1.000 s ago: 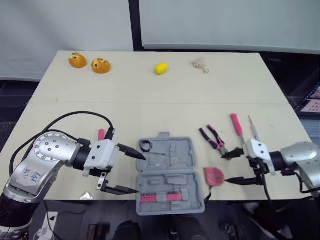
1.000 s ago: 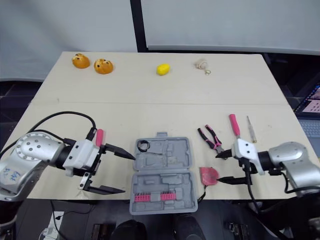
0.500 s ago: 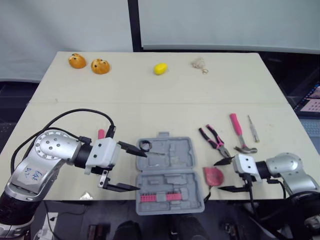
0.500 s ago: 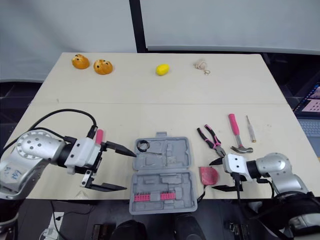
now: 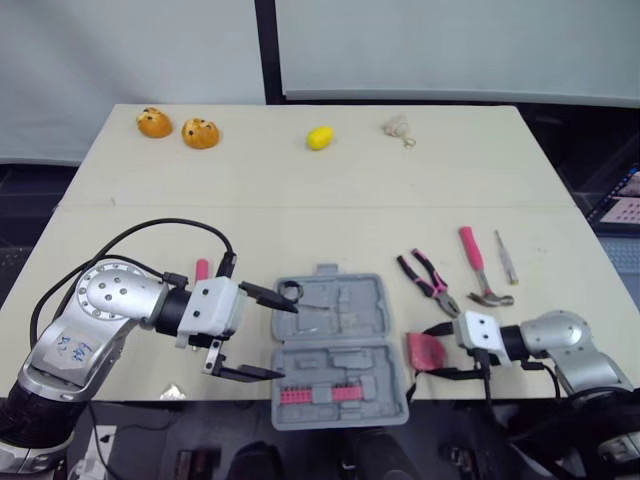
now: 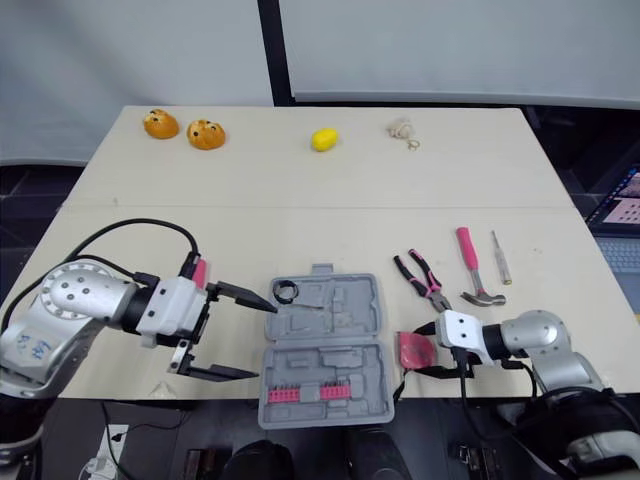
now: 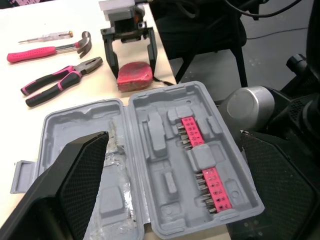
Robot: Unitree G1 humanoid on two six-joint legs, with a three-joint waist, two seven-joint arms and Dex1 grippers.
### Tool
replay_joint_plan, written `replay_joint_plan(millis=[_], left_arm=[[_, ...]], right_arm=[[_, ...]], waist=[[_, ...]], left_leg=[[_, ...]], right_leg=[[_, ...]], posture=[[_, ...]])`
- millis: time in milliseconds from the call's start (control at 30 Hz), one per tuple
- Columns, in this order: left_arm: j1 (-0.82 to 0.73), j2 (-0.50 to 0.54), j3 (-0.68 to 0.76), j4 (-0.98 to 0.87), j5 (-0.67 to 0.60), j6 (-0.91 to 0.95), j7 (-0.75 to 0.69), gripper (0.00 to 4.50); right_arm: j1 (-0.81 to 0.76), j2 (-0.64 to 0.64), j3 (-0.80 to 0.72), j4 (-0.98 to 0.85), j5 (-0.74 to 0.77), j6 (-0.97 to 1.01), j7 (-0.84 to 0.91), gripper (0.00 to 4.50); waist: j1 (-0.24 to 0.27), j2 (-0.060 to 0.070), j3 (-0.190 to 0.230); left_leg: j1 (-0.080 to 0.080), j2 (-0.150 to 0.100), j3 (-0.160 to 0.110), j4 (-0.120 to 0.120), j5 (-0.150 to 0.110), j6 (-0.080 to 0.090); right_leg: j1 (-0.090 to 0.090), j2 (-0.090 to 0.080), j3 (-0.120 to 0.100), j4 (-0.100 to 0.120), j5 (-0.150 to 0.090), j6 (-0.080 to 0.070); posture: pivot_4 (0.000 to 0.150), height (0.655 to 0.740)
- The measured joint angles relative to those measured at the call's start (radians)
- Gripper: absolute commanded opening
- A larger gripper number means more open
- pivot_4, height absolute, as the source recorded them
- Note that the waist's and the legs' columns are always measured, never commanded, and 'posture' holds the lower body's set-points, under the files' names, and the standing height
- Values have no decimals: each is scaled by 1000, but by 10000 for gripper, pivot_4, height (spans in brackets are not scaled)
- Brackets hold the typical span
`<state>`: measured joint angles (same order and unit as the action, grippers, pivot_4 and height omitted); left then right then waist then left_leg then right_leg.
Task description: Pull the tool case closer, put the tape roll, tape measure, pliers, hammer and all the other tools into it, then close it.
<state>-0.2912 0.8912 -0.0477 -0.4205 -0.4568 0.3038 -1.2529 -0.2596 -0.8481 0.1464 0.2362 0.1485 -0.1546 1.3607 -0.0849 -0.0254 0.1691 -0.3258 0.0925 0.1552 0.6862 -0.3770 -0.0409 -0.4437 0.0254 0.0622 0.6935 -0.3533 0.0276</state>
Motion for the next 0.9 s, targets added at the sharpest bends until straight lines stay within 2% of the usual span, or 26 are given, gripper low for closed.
replay_joint_plan(millis=[200, 333, 467, 600, 900], left_arm=[[17, 3, 13, 86, 31, -42, 0, 45000], [-15, 4, 22, 181, 65, -94, -5, 45000], [-26, -3, 24, 248, 92, -136, -9, 45000], [-42, -17, 18, 271, 109, -156, -9, 45000], [-43, -29, 18, 280, 125, -184, -5, 45000]], right_arm=[[-223, -86, 16, -272, 8, 385, 4, 29599], [-391, -57, 150, -370, -13, 609, 21, 29599], [-488, -24, 318, -373, -123, 643, 45, 29599], [-564, 86, 421, -280, -226, 660, 23, 29599], [-625, 202, 486, -138, -375, 651, -50, 29599]], waist=[[-1, 1, 0], [0, 1, 0], [1, 1, 0], [-2, 1, 0], [-12, 1, 0]], left_leg=[[4, 0, -1, -1, 0, -1], [3, 0, -1, -2, 0, -1], [1, 0, -1, -2, 0, 0], [2, 0, 0, -1, 0, -1], [2, 0, 0, -1, 0, -1]], right_leg=[[0, 1, 1, 2, -1, -2], [0, 0, 0, 2, -2, -3], [-1, 0, -1, 0, -2, -3], [-1, 0, 0, 2, -2, -4], [-2, 0, -1, 3, -2, -4]], posture=[[1500, 7400], [1500, 7400], [1500, 7400], [1500, 7400], [1500, 7400]])
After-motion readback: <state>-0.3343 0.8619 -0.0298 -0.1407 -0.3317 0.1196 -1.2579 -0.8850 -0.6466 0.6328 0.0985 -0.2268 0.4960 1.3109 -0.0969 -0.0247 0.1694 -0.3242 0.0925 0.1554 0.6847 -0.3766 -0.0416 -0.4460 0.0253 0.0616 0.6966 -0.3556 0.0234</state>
